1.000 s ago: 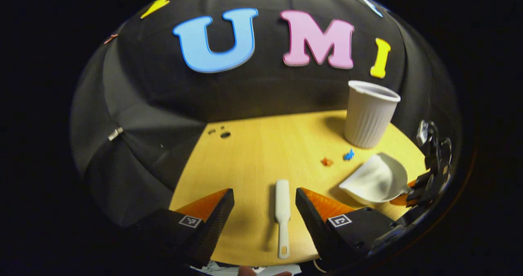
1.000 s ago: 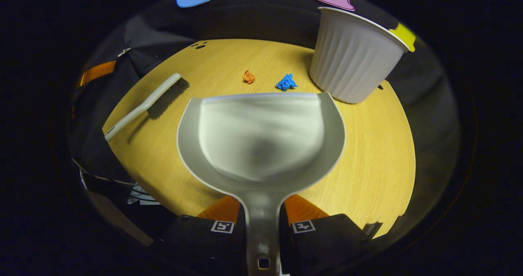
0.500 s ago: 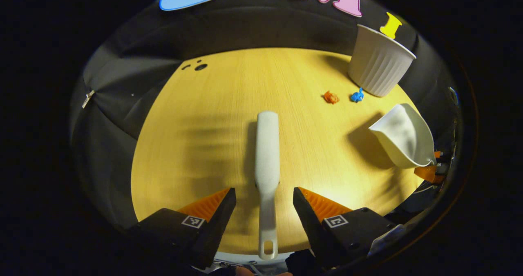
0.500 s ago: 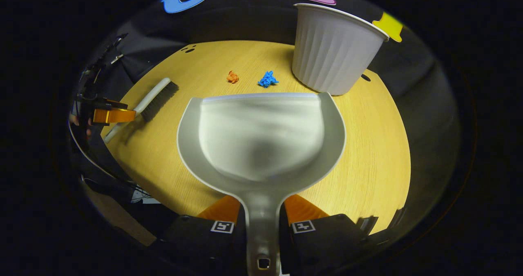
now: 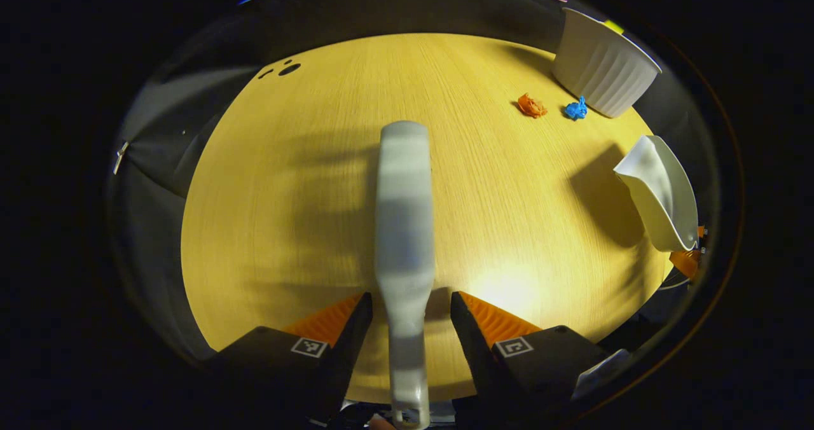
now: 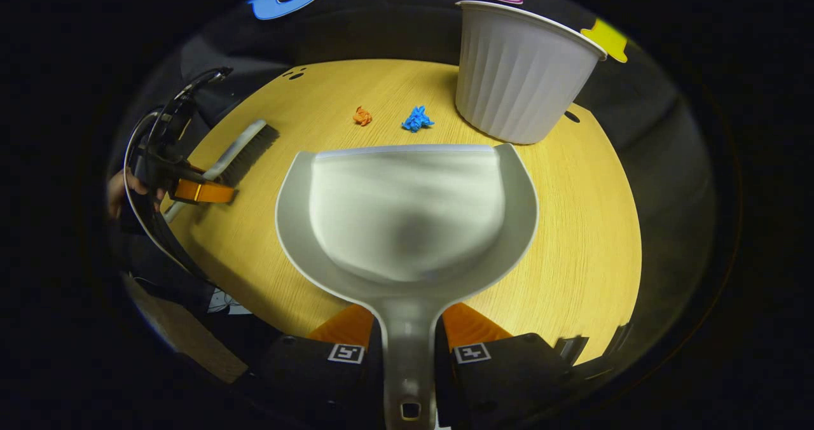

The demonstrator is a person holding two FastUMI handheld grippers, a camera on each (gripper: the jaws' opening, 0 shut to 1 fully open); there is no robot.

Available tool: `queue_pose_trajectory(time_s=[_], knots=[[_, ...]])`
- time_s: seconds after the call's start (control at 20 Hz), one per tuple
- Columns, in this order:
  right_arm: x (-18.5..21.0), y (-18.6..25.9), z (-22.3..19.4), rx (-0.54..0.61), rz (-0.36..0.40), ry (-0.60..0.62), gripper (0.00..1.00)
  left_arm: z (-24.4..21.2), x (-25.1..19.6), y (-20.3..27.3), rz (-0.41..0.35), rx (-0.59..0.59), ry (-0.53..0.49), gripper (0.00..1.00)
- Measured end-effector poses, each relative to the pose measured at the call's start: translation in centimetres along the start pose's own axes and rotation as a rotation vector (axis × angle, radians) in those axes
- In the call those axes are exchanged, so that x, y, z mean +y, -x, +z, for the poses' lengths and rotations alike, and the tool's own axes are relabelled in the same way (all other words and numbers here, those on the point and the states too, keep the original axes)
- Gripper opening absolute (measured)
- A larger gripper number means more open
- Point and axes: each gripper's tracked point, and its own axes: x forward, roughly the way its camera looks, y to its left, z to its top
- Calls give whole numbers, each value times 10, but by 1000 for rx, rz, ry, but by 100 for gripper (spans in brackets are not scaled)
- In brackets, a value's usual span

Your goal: Pick up the small broom and dustpan from the desktop, sweep the trash into the dustpan with the broom, and then empty the trash into the garbage bin.

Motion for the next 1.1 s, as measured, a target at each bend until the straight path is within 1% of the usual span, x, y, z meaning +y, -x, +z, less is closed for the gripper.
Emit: queue_pose_trajectory(time_s=[0.1, 0.15, 0.3, 0.35, 0.4, 0.45, 0.5, 0.55, 0.65, 0.7, 0.85, 1.05, 1.1], knots=[[1, -2, -1, 12, 5, 32, 36, 1, -3, -5, -13, 8, -2, 78], [2, -2, -1, 15, 6, 45, 36, 4, -1, -5, -7, 3, -10, 77], [8, -5, 2, 28, 20, 67, 36, 4, -5, -6, -19, 13, -23, 68], [10, -6, 3, 32, 25, 69, 39, 6, -5, -7, -16, 12, -28, 60], [10, -7, 3, 38, 29, 72, 36, 4, -4, -6, -16, 16, -32, 58], [10, -7, 2, 49, 31, 81, 36, 4, -4, -7, -18, 19, -30, 42], [9, -9, 1, 66, 31, 94, 36, 6, -6, -7, -25, 19, -53, 35], [7, -9, -1, 89, 31, 111, 36, 8, -1, -7, -4, 20, -89, 30], [3, -10, -2, 134, 29, 140, 36, 28, 6, -6, 42, -11, -145, 26], [0, -10, 0, 150, 30, 146, 36, 40, 5, -6, 46, -26, -165, 26], [-5, -16, 7, 186, 32, 140, 36, 86, -12, -9, 25, -75, -217, 27], [-13, -24, 15, 214, 28, 161, 39, 142, -36, -20, 13, -113, -342, 25], [-14, -26, 16, 217, 29, 162, 36, 153, -42, -24, 7, -113, -367, 25]])
